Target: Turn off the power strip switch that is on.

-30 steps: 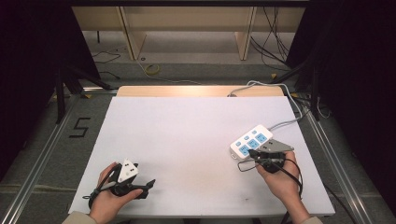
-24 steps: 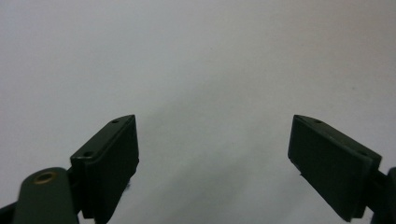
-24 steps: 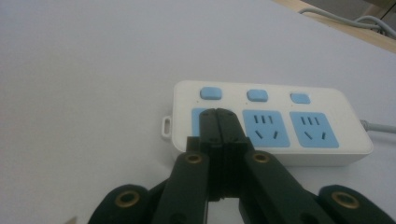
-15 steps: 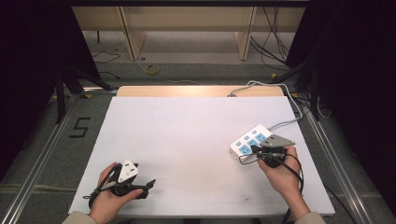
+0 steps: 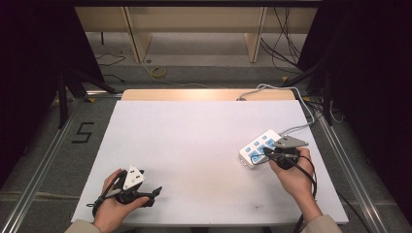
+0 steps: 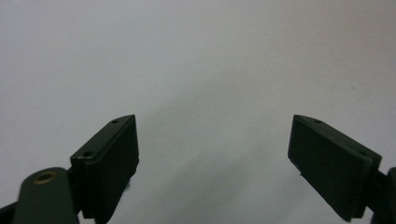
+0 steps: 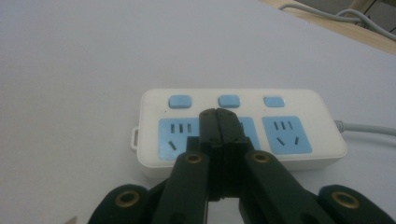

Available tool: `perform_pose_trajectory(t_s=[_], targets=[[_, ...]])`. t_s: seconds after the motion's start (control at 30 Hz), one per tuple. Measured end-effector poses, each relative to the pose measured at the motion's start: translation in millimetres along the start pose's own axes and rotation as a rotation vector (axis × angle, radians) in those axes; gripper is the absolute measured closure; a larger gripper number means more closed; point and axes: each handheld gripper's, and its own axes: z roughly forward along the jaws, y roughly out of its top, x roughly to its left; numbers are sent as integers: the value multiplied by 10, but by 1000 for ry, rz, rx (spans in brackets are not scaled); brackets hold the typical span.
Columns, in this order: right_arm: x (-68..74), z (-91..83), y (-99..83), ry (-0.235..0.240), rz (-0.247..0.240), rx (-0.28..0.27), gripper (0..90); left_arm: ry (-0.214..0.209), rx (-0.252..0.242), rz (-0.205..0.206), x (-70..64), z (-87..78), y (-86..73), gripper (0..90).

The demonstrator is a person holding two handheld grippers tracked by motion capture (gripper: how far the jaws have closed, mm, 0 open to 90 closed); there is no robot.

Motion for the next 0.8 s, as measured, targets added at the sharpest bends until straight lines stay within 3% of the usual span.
perform_pose_trajectory(t_s=[0.8], targets=[[-142, 111, 54, -32, 19, 26, 900, -2, 3, 2, -2, 5, 0, 159]])
